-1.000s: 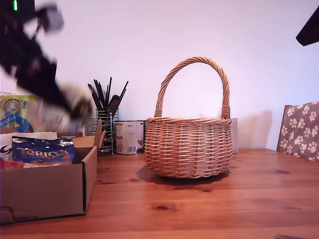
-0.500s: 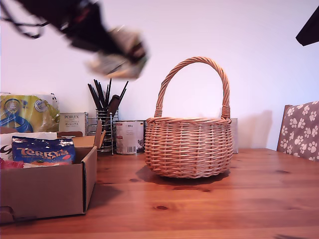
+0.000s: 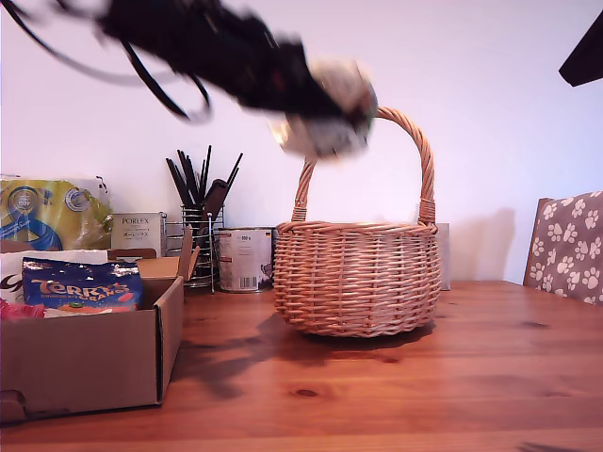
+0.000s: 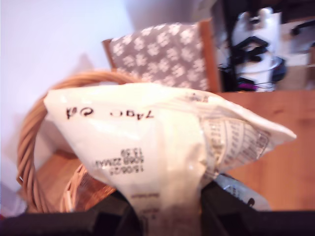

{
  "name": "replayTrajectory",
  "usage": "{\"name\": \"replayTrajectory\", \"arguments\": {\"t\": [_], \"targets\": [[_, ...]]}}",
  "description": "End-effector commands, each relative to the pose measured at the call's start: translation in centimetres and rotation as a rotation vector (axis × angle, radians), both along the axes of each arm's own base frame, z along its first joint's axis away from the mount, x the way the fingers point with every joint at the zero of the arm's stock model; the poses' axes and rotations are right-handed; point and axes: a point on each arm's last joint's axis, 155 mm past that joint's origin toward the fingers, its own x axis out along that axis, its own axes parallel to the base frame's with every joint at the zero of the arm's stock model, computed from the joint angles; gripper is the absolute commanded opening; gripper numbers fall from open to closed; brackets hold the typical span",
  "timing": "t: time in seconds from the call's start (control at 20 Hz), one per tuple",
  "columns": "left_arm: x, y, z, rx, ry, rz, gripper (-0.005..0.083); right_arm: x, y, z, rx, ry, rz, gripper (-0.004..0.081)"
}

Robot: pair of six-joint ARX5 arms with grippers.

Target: Move the bags of Easter eggs from the cardboard box on the left into the woven basket on the right side.

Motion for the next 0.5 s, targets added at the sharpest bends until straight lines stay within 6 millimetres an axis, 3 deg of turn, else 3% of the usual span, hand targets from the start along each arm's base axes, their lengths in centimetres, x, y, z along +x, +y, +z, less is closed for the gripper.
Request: {"name": "replayTrajectory", "arguments": {"t": [0.0,0.45], "targets": [[1.3,-0.6,0.4,-0.036,-0.058,0.034,0.0110,0.1,0.2,0.2,0.004,-0.007,0.004,-0.0013],[6.8,-2.0,-2.2,-0.035,-0.099,0.153,0.0113,0.2,0.2,0.4,0.005,-0.016,0.005,-0.0013]]}}
